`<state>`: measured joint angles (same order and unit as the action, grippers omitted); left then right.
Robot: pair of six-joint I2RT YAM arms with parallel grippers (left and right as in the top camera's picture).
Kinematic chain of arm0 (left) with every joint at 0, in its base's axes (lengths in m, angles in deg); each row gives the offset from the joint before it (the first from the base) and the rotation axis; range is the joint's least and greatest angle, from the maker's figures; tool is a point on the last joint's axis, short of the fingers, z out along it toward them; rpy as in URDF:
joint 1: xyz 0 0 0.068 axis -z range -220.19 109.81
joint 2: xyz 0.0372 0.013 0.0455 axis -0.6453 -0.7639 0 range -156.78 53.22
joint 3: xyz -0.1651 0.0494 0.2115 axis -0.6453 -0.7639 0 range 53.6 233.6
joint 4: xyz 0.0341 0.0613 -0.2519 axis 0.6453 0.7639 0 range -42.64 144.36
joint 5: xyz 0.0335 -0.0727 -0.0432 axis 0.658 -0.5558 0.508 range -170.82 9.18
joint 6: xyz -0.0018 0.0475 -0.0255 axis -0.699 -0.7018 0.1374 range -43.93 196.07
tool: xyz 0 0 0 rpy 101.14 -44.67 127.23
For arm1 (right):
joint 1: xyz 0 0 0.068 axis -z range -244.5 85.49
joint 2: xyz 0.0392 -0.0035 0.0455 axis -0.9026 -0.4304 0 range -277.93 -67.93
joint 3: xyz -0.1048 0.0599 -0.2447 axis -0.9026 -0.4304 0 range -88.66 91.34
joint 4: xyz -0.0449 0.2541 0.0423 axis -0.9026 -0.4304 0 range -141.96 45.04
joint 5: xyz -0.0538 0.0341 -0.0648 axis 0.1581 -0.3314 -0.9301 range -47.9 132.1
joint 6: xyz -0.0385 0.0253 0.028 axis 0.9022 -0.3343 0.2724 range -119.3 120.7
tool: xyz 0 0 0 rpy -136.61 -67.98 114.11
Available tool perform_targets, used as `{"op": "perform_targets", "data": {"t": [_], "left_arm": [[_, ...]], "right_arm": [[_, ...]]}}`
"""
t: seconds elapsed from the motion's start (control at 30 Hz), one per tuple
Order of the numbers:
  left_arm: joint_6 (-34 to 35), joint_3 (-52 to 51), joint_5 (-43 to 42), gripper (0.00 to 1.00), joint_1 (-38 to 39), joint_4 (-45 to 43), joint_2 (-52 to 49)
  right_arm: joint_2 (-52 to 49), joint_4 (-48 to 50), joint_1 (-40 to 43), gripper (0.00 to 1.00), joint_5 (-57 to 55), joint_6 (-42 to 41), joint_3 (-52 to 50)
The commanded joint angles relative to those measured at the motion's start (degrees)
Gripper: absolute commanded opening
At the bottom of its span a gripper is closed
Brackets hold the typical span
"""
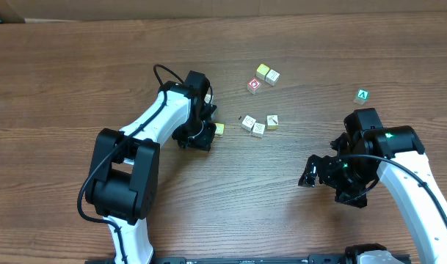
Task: Flip 5 blocks
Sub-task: 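Close the left gripper on the yellow-faced block and lift it, then carry the block toward the front and rotate it with the left gripper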
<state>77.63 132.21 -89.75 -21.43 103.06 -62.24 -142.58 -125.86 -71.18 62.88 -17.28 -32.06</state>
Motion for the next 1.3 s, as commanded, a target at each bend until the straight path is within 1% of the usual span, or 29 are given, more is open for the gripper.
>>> {"op": "perform_targets", "data": {"t": [0.0, 0.07, 0.13, 0.2, 0.27, 0.37, 0.57, 0.73, 0.77, 0.87, 1.0, 1.1, 1.27], "left_arm": [[3.9, 2.1, 0.3, 0.17, 0.1, 0.5, -0.6], [5.0, 2.7, 0.3, 0.15, 0.1, 1.3, -0.4], [5.1, 3.0, -0.1, 0.10, 0.4, 2.0, 0.4], [5.1, 3.0, -0.1, 0.08, 1.1, 2.5, 2.2], [5.2, 3.0, -0.1, 0.05, 2.2, 3.0, 4.8], [6.9, 3.0, 1.2, 0.04, 6.4, 4.5, 11.5], [14.2, 2.2, 8.5, 0.05, 15.0, 8.0, 19.6], [23.8, -3.8, 8.9, 0.04, 20.8, 8.6, 22.3], [26.4, -5.8, 8.4, 0.04, 21.9, 8.1, 22.6], [29.9, -11.4, 4.5, 0.04, 25.7, 3.9, 23.1], [35.6, -17.3, 1.7, 0.04, 31.6, -2.5, 23.1], [41.6, -20.4, 1.5, 0.04, 35.6, -6.4, 23.1], [48.3, -24.5, 1.6, 0.04, 38.6, -12.5, 23.1]], "right_arm": [[0.0, 0.2, 0.3, 1.00, 0.5, 0.2, 1.1], [0.0, 0.2, 0.3, 1.00, 0.5, 0.2, 1.1], [0.0, 0.2, 0.3, 1.00, 0.5, 0.2, 1.1], [0.0, 0.2, 0.3, 1.00, 0.5, 0.2, 1.1], [0.0, 0.2, 0.3, 1.00, 0.5, 0.2, 1.1], [0.0, 0.4, 0.3, 1.00, 0.5, 0.3, 1.1], [0.0, 0.6, 0.3, 1.00, 0.3, 0.3, 1.1], [0.0, 0.6, 0.3, 1.00, 0.2, 0.3, 1.1], [0.0, 0.6, 0.3, 1.00, 0.2, 0.3, 1.1], [0.0, 0.7, 0.3, 1.00, 0.2, 0.4, 1.1], [0.0, 0.8, 0.3, 1.00, 0.2, 0.4, 1.1], [0.0, 0.8, 0.3, 1.00, 0.2, 0.4, 1.1], [0.0, 0.8, 0.3, 1.00, 0.2, 0.4, 1.1]]}}
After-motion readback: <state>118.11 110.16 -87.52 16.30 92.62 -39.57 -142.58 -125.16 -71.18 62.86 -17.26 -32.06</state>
